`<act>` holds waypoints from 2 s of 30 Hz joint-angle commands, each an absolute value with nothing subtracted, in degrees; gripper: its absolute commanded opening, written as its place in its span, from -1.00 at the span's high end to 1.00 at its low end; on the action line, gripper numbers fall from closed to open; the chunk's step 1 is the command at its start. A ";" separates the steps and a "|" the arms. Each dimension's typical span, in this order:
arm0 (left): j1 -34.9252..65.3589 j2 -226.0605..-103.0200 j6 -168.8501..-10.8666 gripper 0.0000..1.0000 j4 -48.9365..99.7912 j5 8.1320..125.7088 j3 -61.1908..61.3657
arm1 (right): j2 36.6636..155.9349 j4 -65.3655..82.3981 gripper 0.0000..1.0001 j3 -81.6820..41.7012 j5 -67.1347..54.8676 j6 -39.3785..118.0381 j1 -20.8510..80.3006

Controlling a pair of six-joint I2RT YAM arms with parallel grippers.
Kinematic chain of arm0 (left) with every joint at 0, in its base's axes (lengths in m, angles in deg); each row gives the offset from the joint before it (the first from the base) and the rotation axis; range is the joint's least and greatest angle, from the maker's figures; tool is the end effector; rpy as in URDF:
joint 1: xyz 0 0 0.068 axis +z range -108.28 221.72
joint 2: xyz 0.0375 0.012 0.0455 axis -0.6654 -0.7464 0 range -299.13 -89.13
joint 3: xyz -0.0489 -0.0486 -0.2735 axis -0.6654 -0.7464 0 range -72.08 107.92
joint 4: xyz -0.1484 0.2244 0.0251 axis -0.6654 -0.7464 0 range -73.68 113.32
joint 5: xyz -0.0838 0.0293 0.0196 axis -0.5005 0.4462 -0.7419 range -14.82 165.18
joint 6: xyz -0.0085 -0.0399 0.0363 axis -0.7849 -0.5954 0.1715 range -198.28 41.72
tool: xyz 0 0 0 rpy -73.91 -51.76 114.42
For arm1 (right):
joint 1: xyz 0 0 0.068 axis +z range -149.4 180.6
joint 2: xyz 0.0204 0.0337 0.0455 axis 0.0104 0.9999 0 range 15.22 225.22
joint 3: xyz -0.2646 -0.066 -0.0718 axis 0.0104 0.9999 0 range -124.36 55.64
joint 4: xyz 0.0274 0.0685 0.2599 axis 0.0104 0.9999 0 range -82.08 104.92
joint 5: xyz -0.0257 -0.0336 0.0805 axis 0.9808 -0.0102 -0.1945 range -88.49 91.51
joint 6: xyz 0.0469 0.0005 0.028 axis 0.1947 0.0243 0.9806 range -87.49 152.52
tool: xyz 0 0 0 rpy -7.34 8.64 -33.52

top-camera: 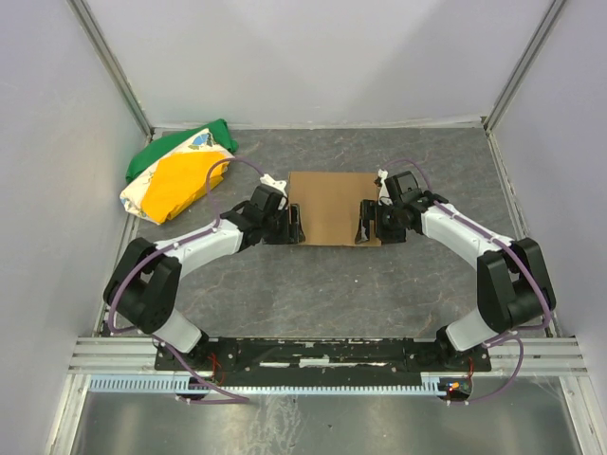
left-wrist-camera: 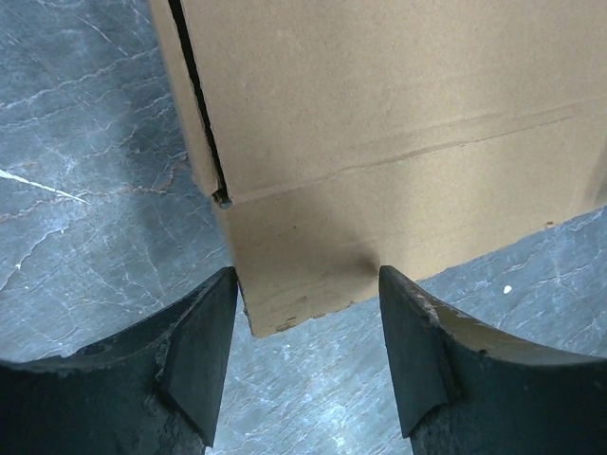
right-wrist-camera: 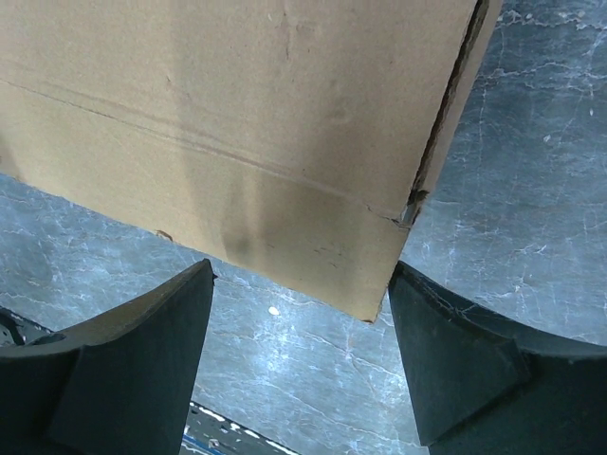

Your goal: Fold the paper box

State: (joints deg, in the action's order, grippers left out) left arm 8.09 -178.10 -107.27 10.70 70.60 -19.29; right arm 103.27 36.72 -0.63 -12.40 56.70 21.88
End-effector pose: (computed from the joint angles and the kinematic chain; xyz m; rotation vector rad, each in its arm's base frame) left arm 0.2720 -0.1845 0.2021 0.1390 2.5031 -0.5754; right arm 0.2878 0.1217 0.2085 -0.0182 2.7038 0.5782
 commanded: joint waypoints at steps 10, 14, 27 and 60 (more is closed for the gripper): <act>7.70 -180.00 -107.85 -0.33 20.44 70.20 -21.86 | 106.61 30.42 -0.63 -0.27 -12.34 56.44 22.09; 7.70 -179.95 -107.65 -0.32 20.63 71.67 -22.16 | 106.74 29.84 -0.63 0.40 -11.57 56.23 22.10; 7.61 -182.08 -106.68 -0.30 21.59 76.17 -22.31 | 107.81 26.97 -0.59 1.40 -8.94 56.22 22.12; 7.50 -170.76 -108.50 -0.37 21.74 81.58 -26.33 | 92.83 35.14 -0.55 3.40 -0.60 56.20 22.49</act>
